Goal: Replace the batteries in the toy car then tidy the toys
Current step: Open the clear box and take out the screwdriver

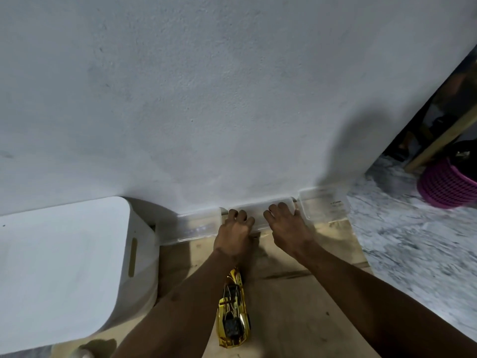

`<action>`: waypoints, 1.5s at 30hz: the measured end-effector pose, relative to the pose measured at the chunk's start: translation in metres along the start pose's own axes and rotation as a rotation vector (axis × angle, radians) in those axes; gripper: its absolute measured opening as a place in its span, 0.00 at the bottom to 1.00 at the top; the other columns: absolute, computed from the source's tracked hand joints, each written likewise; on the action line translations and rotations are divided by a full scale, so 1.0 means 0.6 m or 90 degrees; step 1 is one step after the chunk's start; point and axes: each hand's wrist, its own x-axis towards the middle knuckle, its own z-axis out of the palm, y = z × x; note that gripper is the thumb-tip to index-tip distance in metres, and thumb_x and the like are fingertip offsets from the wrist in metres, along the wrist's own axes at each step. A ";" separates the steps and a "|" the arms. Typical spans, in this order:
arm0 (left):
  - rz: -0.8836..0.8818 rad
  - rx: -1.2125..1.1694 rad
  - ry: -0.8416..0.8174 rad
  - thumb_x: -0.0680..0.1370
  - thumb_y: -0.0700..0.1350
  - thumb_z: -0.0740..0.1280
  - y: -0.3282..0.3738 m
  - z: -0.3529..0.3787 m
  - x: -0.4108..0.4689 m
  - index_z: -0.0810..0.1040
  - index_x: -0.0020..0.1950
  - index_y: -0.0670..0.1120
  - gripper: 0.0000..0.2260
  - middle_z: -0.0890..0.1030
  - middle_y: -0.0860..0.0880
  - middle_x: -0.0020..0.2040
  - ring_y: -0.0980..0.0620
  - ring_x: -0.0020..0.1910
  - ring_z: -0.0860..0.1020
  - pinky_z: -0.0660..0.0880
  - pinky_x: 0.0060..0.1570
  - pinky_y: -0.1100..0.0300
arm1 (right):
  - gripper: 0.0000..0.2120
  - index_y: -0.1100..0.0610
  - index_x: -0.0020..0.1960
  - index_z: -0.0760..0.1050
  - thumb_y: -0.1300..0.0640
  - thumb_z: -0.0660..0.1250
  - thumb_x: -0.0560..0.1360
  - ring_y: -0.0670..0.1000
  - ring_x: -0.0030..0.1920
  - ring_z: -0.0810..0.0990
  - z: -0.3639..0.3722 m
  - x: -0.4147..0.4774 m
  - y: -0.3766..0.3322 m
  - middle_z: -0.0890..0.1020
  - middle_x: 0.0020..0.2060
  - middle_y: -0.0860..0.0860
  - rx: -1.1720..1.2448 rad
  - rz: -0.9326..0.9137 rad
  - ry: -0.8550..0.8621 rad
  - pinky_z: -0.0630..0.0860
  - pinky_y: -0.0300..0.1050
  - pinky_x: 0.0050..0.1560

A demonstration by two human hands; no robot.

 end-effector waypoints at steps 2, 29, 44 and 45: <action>-0.001 -0.009 0.005 0.78 0.53 0.63 -0.005 -0.001 0.001 0.70 0.69 0.45 0.22 0.70 0.44 0.68 0.43 0.70 0.63 0.75 0.53 0.50 | 0.24 0.56 0.65 0.68 0.62 0.68 0.70 0.57 0.64 0.71 0.001 0.001 0.005 0.73 0.62 0.55 -0.002 -0.002 0.009 0.78 0.57 0.51; -0.009 -0.332 0.195 0.73 0.45 0.69 -0.068 -0.060 0.032 0.83 0.59 0.49 0.15 0.83 0.49 0.56 0.48 0.55 0.80 0.76 0.56 0.56 | 0.15 0.54 0.52 0.79 0.59 0.72 0.66 0.52 0.53 0.75 -0.043 -0.011 0.063 0.79 0.50 0.50 0.257 -0.017 0.349 0.74 0.47 0.52; 0.026 -0.318 0.257 0.78 0.43 0.67 -0.068 -0.045 0.038 0.81 0.63 0.48 0.13 0.82 0.48 0.58 0.49 0.55 0.80 0.77 0.57 0.57 | 0.18 0.56 0.61 0.77 0.50 0.55 0.79 0.55 0.60 0.77 0.014 0.058 0.015 0.79 0.60 0.55 0.135 0.031 -0.008 0.69 0.52 0.63; 0.026 -0.317 0.254 0.78 0.43 0.67 -0.068 -0.044 0.039 0.81 0.63 0.49 0.13 0.82 0.48 0.59 0.49 0.55 0.80 0.77 0.57 0.57 | 0.17 0.56 0.60 0.76 0.50 0.55 0.79 0.56 0.60 0.77 0.016 0.059 0.015 0.79 0.59 0.55 0.124 0.030 -0.014 0.70 0.52 0.63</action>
